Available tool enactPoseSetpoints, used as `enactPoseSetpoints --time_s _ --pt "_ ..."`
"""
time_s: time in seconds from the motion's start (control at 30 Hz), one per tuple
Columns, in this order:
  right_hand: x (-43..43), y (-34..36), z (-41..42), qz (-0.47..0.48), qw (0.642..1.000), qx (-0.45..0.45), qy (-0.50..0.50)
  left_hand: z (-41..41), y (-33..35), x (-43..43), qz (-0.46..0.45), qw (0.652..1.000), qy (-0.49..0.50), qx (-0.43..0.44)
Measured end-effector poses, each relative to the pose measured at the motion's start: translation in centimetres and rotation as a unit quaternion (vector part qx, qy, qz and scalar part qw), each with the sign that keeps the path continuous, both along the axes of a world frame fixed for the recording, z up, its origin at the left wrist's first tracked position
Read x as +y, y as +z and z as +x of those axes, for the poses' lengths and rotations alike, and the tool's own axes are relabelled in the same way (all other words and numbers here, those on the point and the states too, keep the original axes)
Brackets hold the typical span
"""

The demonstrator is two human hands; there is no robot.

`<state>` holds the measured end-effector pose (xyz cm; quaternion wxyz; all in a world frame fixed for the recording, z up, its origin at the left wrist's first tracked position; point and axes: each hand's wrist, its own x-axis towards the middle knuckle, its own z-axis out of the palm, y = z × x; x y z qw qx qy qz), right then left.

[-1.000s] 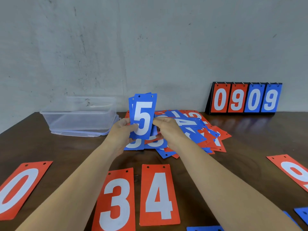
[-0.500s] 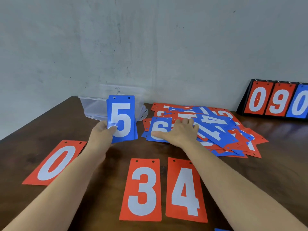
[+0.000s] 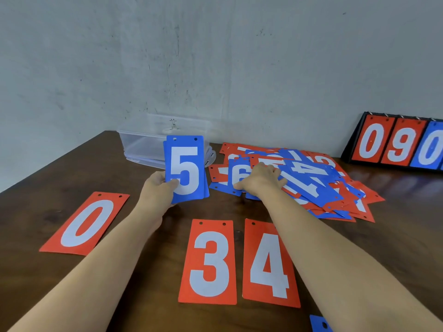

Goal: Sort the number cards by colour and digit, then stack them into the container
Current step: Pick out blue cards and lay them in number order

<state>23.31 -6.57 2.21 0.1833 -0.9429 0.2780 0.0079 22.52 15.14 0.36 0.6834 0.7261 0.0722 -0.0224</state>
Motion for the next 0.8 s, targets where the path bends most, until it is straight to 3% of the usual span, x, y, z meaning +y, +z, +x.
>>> enactPoseSetpoints --time_s 0.23,0.4,0.5,0.6,0.67,0.8 --pt "0.0 -0.8 0.8 0.053 0.997 -0.044 -0.02 -0.4 0.1 0.1 -0.007 1.0 0.007 0.006" --pt "-0.2 -1.6 0.6 0.027 0.99 -0.136 -0.015 -0.4 0.1 0.2 -0.028 1.0 0.005 0.005" --pt "-0.3 -0.7 -0.1 0.142 0.967 -0.213 -0.002 -0.4 0.2 0.0 -0.065 0.998 0.001 0.001" --pt "-0.9 1.4 -2.3 0.267 0.916 -0.299 -0.004 -0.8 0.8 -0.7 -0.099 0.995 -0.01 -0.005" --pt "-2.0 3.0 -4.6 0.308 0.897 -0.316 -0.015 -0.8 1.0 -1.5 -0.117 0.993 -0.006 -0.003" --pt "-5.8 5.6 -10.2 0.315 0.893 -0.321 -0.032 -1.9 2.1 -3.7 -0.118 0.993 -0.022 0.001"
